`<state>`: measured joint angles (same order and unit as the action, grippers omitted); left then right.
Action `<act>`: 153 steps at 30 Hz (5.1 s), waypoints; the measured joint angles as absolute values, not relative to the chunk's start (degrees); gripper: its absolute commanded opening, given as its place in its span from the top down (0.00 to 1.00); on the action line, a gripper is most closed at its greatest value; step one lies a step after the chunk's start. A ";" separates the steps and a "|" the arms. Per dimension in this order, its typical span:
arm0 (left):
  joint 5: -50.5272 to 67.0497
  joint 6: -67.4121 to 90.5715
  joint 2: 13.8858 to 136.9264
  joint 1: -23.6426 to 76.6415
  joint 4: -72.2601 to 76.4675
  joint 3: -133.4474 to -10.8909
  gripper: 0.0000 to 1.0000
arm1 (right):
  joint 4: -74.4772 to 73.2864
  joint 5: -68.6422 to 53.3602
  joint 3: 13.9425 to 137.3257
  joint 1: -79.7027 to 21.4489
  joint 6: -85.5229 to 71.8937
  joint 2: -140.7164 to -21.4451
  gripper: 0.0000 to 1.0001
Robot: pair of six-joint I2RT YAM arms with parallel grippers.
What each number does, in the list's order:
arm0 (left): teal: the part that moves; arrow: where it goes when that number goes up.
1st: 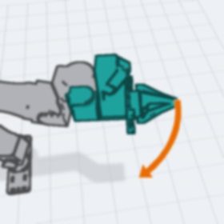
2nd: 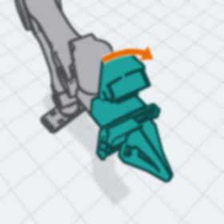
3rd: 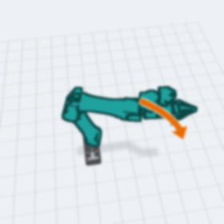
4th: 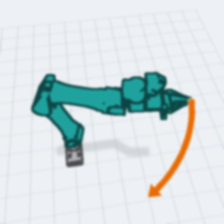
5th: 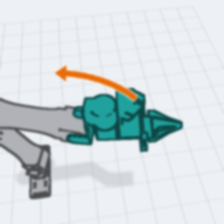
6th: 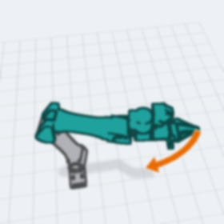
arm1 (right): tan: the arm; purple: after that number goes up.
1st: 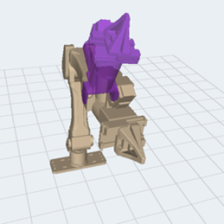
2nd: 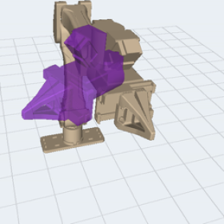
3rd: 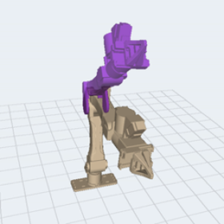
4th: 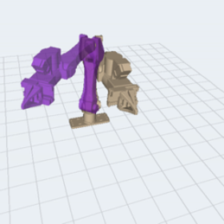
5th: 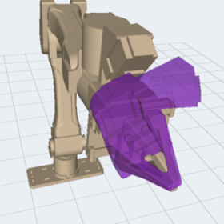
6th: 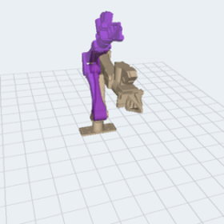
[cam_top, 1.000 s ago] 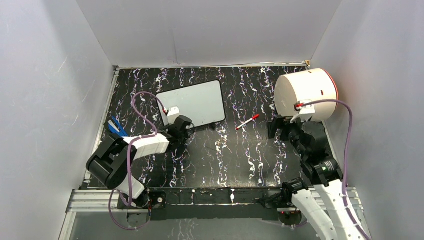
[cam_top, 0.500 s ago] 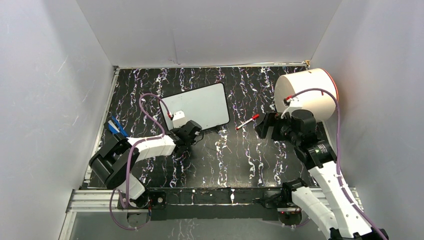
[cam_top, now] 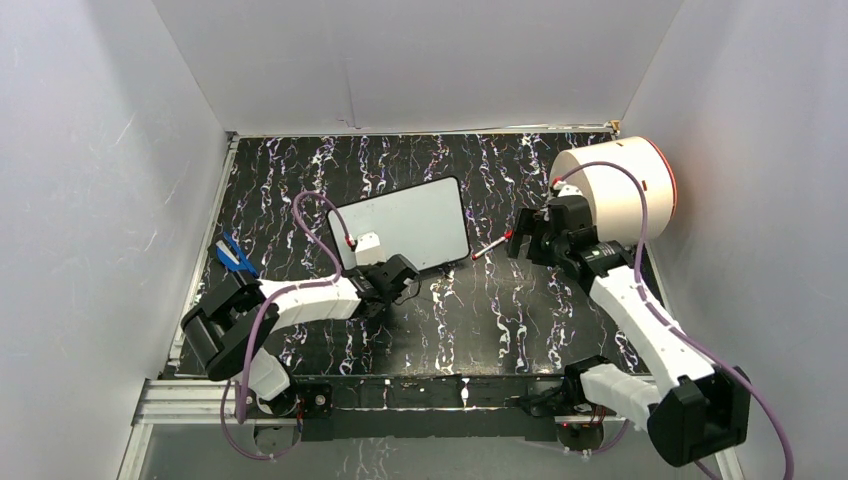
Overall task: Write a sentence on the whiteboard
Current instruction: Move the whiteboard to the center of the board, then open the whiteboard marker at the center of the board.
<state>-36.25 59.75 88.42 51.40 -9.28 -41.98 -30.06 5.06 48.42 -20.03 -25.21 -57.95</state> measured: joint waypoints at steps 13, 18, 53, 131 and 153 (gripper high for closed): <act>-36.58 67.24 89.76 58.61 -14.13 -44.21 0.71 | -21.85 13.63 48.45 -24.88 -30.15 -72.10 0.04; -34.68 67.64 90.91 60.18 -14.15 -46.11 0.59 | -19.14 15.68 48.56 -24.93 -31.53 -77.45 0.06; -42.44 22.90 41.19 52.99 -25.02 -54.74 0.16 | -20.34 21.30 65.58 -24.88 -36.82 -105.06 0.51; 22.74 32.91 56.29 35.97 -13.10 -51.27 0.30 | -24.12 5.06 43.03 -46.50 -13.85 -59.29 1.00; 15.46 47.09 63.96 41.74 5.08 -45.43 0.51 | -7.75 -8.91 41.08 -50.33 -10.04 -55.09 1.00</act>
<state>15.46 47.09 63.96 41.74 5.08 -45.43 -7.75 -8.91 41.08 -50.33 -10.04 -55.09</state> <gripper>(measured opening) 0.520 0.198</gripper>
